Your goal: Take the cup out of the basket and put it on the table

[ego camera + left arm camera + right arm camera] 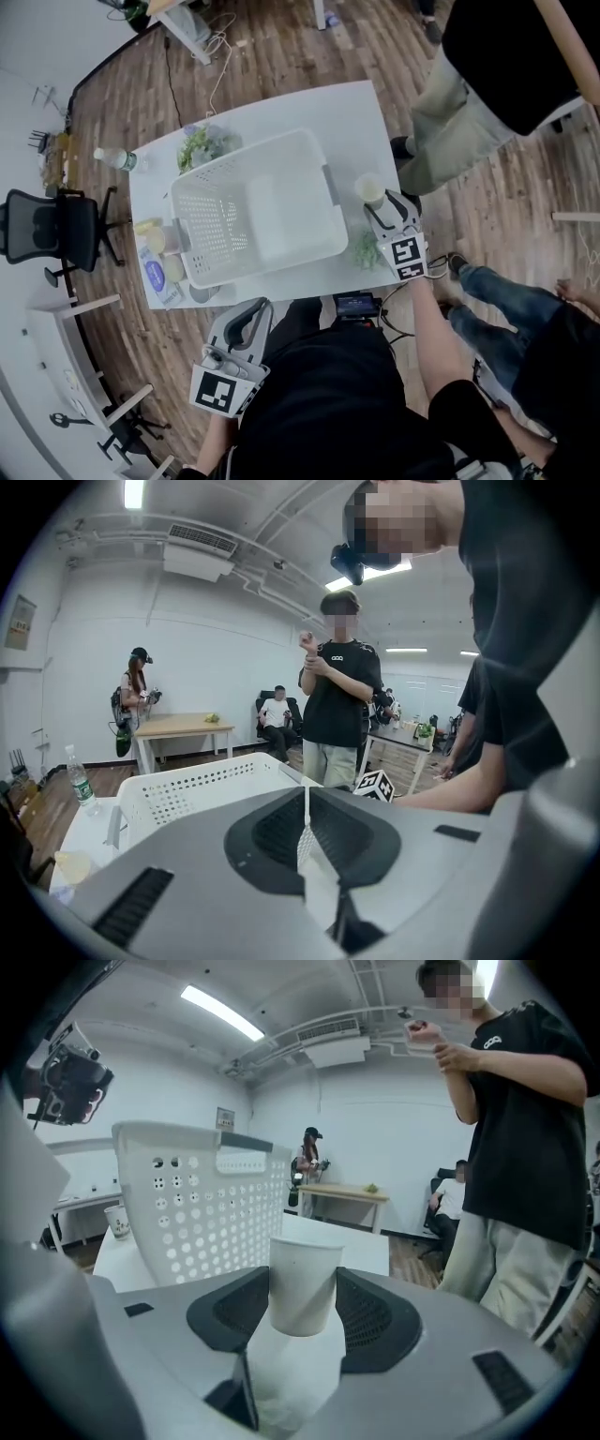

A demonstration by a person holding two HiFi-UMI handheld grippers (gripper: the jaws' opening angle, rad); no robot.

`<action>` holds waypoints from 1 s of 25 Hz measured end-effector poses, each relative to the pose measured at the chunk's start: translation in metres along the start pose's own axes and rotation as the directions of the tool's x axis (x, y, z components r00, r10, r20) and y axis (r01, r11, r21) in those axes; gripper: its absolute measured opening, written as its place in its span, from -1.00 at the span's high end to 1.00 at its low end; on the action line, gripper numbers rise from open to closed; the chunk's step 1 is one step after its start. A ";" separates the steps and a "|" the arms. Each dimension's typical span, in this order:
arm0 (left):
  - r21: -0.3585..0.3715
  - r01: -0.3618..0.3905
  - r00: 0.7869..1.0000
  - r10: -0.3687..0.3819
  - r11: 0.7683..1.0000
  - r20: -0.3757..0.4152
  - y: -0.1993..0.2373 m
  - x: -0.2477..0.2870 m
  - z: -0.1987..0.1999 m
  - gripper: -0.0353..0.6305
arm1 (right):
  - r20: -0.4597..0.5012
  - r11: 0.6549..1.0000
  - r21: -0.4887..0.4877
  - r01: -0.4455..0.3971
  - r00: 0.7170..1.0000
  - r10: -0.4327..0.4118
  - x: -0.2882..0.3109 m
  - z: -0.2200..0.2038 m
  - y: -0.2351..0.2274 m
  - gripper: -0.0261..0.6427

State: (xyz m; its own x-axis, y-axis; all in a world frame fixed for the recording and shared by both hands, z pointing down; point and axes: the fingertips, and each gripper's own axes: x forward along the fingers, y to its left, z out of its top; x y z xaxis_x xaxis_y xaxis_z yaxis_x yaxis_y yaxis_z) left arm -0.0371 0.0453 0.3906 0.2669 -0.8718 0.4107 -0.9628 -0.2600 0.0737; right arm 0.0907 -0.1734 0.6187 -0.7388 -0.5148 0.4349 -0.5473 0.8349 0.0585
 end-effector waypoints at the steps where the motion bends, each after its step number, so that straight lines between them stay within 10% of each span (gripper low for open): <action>1: -0.002 0.001 1.000 -0.001 1.000 -0.005 -0.002 0.002 -0.001 0.83 | -0.014 1.000 0.002 -0.007 1.000 0.007 0.004 -0.007 -0.001 0.24; 25: -0.012 -0.013 0.999 0.014 1.000 0.035 0.002 0.006 0.001 0.83 | -0.133 0.998 0.057 -0.017 0.991 0.024 -0.033 -0.042 0.001 0.22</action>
State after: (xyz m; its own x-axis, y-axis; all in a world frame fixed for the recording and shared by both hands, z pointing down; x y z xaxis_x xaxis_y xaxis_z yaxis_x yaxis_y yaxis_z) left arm -0.0375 0.0390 0.3922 0.2549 -0.8895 0.3793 -0.9667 -0.2433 0.0791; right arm 0.1311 -0.1472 0.6418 -0.6932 -0.4640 0.5516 -0.5563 0.8309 -0.0002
